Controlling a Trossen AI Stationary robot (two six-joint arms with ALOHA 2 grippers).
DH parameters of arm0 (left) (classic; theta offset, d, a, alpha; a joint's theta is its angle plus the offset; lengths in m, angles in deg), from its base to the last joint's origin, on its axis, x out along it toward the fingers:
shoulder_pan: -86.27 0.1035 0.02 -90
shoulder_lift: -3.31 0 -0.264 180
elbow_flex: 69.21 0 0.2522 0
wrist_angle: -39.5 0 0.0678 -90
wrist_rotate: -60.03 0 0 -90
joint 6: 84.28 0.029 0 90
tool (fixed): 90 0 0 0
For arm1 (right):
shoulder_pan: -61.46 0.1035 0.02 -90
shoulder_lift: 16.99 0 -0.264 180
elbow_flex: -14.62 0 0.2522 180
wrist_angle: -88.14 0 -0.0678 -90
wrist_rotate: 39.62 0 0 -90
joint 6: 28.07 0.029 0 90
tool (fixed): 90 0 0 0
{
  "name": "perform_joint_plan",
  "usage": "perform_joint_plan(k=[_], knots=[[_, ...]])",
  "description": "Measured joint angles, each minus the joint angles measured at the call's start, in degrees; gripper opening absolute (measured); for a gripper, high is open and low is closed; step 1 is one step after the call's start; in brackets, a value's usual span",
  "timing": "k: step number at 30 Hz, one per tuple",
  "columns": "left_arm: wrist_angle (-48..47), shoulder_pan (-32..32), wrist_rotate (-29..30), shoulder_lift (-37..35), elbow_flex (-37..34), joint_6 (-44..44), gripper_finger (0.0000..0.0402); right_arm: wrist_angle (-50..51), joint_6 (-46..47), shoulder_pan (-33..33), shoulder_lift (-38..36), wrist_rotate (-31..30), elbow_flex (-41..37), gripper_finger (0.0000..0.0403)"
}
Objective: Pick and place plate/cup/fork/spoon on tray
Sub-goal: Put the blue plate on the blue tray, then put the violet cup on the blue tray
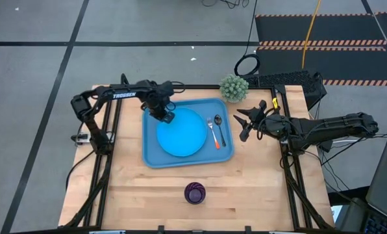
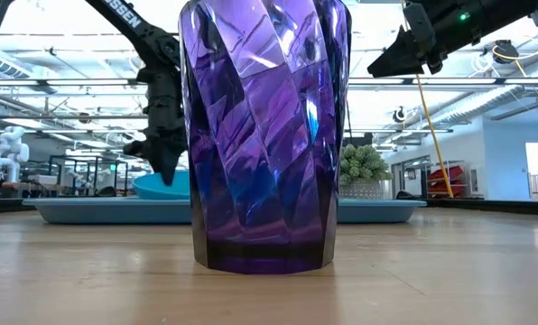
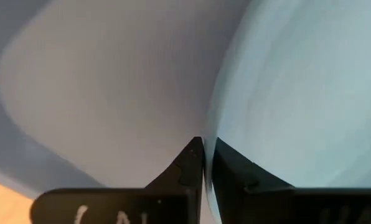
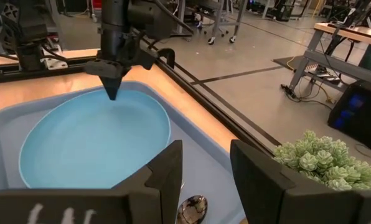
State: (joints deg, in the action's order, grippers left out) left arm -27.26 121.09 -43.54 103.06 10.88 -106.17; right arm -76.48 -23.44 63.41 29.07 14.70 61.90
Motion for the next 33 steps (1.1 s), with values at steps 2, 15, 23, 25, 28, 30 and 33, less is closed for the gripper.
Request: perform_joint_plan(k=[2,15,23,25,28,30,33], knots=[[0.94,0.22,0.16,-0.04,0.00,0.91,0.0031,-0.10,-0.04,-0.02,0.00,0.00,0.00,0.0130],[0.66,0.51,0.14,-0.31,0.00,4.24,0.0036,-0.10,-0.22,-0.09,0.00,0.00,0.00,0.0130],[0.55,0.40,0.16,-3.44,-0.02,7.20,0.0038,-0.05,-0.22,-0.09,0.00,0.00,0.00,0.0130],[0.55,0.36,0.16,-4.99,-0.02,7.96,0.0038,0.11,-0.22,-0.09,0.00,0.00,0.00,0.0130],[0.53,-0.63,0.23,-9.22,-0.04,10.39,0.0038,0.53,-0.43,-0.09,0.00,0.00,0.00,0.0130],[-0.06,-2.74,0.33,-12.96,-0.04,13.24,0.0038,0.56,-0.82,-0.09,0.00,0.00,0.00,0.0130],[0.14,-8.34,0.16,-18.74,-0.04,15.35,0.0038,0.58,-0.84,-0.09,0.00,-0.02,0.00,0.0130]])
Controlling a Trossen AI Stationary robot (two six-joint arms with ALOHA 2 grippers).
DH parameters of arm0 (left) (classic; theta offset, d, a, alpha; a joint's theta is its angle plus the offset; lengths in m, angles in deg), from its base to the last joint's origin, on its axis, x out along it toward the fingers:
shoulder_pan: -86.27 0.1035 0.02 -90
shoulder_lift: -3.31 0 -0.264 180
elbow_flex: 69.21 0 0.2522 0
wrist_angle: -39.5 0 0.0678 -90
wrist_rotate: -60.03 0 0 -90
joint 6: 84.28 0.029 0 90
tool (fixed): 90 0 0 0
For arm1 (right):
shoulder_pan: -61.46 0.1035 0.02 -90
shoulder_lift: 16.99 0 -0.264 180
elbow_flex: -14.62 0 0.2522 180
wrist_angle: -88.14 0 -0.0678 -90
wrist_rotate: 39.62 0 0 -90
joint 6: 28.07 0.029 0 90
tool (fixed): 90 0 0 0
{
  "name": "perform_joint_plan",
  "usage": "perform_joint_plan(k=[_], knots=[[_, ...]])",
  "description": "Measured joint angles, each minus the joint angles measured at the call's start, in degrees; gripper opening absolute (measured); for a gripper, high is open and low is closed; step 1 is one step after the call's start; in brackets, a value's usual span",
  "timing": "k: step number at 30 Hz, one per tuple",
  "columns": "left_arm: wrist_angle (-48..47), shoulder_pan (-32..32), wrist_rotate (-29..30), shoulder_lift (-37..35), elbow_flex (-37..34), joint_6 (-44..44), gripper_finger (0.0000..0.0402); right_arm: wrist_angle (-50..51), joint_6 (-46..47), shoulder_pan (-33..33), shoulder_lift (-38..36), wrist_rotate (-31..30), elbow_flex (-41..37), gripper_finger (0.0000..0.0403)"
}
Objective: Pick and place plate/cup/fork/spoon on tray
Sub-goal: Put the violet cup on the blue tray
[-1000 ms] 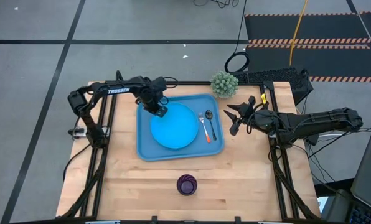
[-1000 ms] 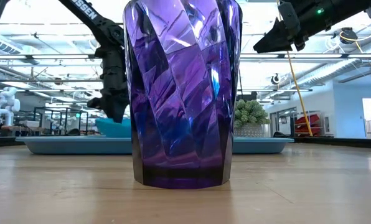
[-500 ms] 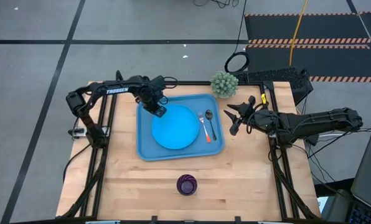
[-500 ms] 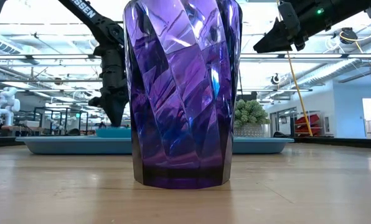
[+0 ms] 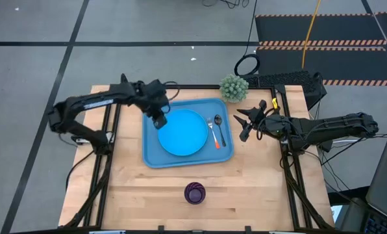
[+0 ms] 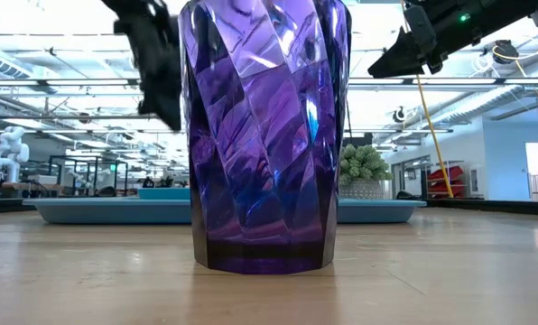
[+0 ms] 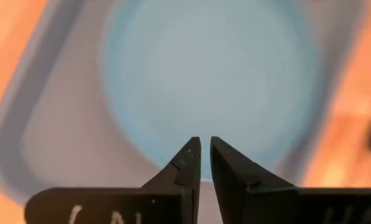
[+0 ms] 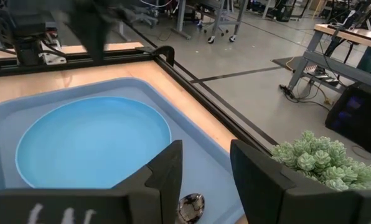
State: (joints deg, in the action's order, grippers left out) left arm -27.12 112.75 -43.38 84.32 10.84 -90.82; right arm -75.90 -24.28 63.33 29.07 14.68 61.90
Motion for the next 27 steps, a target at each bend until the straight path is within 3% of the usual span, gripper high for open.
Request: perform_joint_plan(k=[7,11,13,15,18,27], knots=[[8.97,-20.81,3.47,-7.16,0.03,-5.47,0.0037,-0.24,0.20,-1.46,0.00,-0.05,0.00,0.0130],[17.22,-33.85,9.17,-5.90,0.11,-4.91,0.0037,-0.24,1.55,-2.30,0.00,-0.03,0.00,0.0130],[16.80,-38.02,14.59,-4.33,1.10,-7.31,0.0037,-0.18,2.27,-2.34,0.01,-0.01,0.00,0.0130],[14.93,-40.02,19.07,-2.05,3.39,-13.40,0.0037,-0.22,3.27,-2.34,0.02,0.00,0.00,0.0130],[13.22,-41.71,19.69,1.84,8.31,-21.82,0.0037,-0.18,4.93,-2.32,0.04,0.01,0.00,0.0130],[-4.84,-47.19,18.06,20.99,34.07,-28.49,0.0037,1.35,6.61,-2.27,0.04,2.95,0.00,0.0130]])
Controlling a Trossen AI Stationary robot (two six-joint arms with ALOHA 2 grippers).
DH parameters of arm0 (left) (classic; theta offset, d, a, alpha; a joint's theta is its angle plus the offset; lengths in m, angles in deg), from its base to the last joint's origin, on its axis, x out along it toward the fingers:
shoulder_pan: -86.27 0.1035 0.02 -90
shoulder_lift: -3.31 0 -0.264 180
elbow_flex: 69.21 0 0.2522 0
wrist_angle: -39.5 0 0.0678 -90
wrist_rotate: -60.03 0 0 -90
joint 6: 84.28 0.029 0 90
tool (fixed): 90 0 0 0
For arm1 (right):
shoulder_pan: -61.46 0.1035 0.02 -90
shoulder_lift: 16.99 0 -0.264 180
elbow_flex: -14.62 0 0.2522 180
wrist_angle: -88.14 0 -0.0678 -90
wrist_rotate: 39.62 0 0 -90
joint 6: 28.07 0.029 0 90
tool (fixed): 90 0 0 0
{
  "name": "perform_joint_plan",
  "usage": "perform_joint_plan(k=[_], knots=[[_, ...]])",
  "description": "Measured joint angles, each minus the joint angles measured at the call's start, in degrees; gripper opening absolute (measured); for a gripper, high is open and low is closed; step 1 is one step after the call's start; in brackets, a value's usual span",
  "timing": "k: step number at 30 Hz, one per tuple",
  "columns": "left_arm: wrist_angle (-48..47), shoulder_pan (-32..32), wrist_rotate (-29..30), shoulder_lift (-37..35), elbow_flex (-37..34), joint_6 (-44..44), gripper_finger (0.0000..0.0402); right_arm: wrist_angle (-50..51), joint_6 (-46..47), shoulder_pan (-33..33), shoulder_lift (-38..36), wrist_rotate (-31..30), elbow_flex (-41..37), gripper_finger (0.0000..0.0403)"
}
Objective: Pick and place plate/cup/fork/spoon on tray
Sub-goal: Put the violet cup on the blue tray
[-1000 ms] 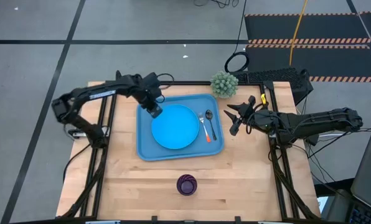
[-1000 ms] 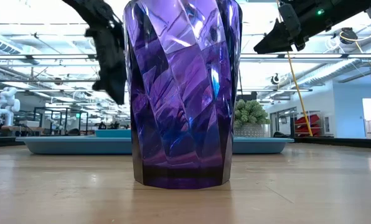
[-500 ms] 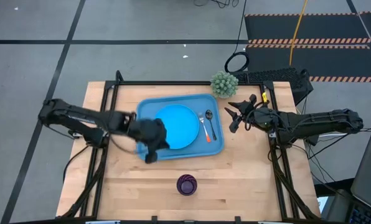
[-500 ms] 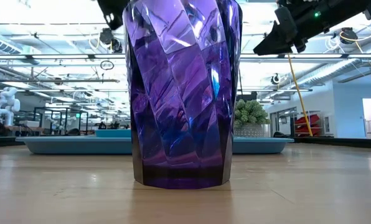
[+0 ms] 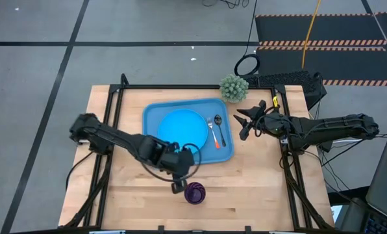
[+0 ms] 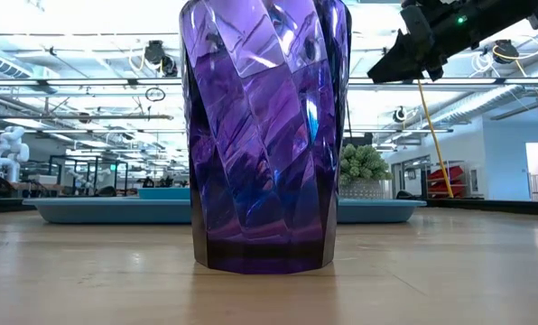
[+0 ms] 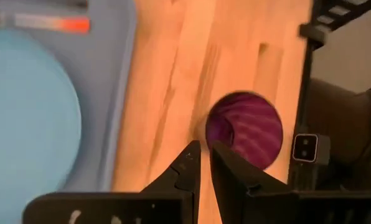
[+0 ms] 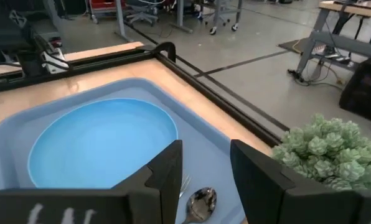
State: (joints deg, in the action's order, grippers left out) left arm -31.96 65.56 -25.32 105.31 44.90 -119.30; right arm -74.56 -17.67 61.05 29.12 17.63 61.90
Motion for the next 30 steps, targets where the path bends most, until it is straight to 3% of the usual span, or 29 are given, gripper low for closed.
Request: perform_joint_plan(k=[4,8,13,17,24,30], knots=[[-6.65,-0.04,-2.82,5.55,7.85,-9.84,0.0037,1.04,0.87,0.00,-0.02,0.04,0.00,0.0130],[-5.29,-0.10,-3.71,8.15,11.80,-13.60,0.0037,1.33,-0.66,0.00,-0.02,0.04,0.00,0.0130],[-6.29,-0.41,-3.79,10.05,12.38,-17.67,0.0037,1.46,-1.69,0.02,-0.02,0.04,0.00,0.0130],[-4.73,-0.41,-8.83,13.07,12.38,-22.05,0.0042,3.19,-0.76,0.04,-0.02,0.29,0.00,0.0130],[-3.75,-0.78,-13.02,16.89,12.36,-24.56,0.0100,6.02,-0.99,0.04,-0.04,3.03,0.00,0.0130],[-4.84,0.22,-12.13,16.87,12.36,-25.66,0.0138,7.08,-0.73,0.11,-0.04,4.11,0.00,0.0130]])
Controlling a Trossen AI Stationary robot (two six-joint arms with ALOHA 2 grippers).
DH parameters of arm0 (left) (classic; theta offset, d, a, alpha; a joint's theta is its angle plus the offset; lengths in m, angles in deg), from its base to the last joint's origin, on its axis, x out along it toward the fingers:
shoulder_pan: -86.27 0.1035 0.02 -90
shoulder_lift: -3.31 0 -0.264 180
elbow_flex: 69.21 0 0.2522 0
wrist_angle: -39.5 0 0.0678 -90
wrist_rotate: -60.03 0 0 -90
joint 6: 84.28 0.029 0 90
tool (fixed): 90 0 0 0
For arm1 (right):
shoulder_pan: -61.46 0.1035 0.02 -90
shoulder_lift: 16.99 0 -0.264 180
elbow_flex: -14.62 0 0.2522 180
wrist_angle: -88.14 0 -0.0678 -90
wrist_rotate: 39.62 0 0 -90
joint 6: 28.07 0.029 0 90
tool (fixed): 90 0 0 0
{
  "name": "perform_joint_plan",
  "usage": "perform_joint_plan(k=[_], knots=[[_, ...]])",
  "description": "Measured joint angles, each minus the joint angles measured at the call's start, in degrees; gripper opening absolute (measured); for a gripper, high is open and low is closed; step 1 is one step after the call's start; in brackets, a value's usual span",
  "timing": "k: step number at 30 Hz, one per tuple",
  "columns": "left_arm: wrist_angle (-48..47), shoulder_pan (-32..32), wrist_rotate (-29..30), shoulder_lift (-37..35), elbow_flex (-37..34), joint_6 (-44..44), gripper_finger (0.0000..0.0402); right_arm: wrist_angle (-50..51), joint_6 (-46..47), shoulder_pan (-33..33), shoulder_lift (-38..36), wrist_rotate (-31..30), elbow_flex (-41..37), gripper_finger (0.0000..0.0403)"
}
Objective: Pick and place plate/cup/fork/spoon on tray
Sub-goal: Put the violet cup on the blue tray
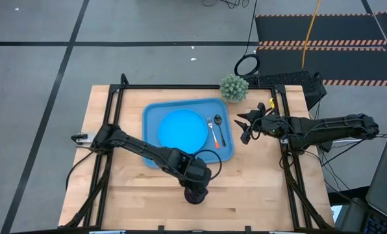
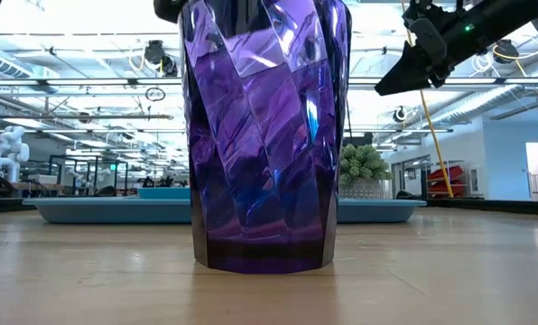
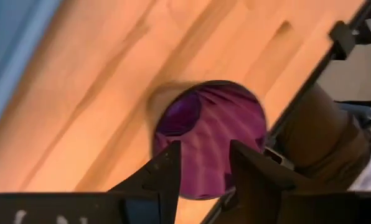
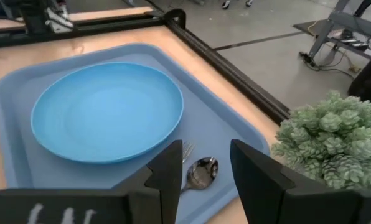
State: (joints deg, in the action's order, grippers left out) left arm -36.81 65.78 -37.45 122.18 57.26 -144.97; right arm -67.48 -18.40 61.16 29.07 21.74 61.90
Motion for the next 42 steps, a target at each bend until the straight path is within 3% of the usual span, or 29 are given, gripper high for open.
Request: perform_joint_plan(k=[7,19,26,31,34,39,42], knots=[[-7.63,0.33,1.69,0.55,0.00,-0.98,0.0149,1.00,0.11,0.02,0.00,2.14,0.00,0.0130],[-7.31,0.30,3.76,1.61,-0.19,0.32,0.0150,1.96,0.13,0.02,0.00,2.02,0.00,0.0130],[-3.79,0.07,0.05,4.84,-0.31,3.93,0.0150,5.29,0.14,0.02,0.00,1.93,0.00,0.0130],[-6.82,0.66,0.43,4.94,-0.33,7.35,0.0147,5.32,0.16,0.02,0.02,1.92,0.00,0.0130],[-10.25,1.28,-0.04,4.94,-0.33,8.99,0.0123,5.22,0.16,0.02,0.00,1.92,0.00,0.0130],[-12.72,1.34,0.15,4.94,-0.33,10.99,0.0025,5.38,0.13,0.02,0.00,1.92,0.00,0.0130],[-11.79,1.29,0.02,4.94,-0.31,10.90,0.0013,5.54,0.13,0.02,0.00,1.92,0.00,0.0130]])
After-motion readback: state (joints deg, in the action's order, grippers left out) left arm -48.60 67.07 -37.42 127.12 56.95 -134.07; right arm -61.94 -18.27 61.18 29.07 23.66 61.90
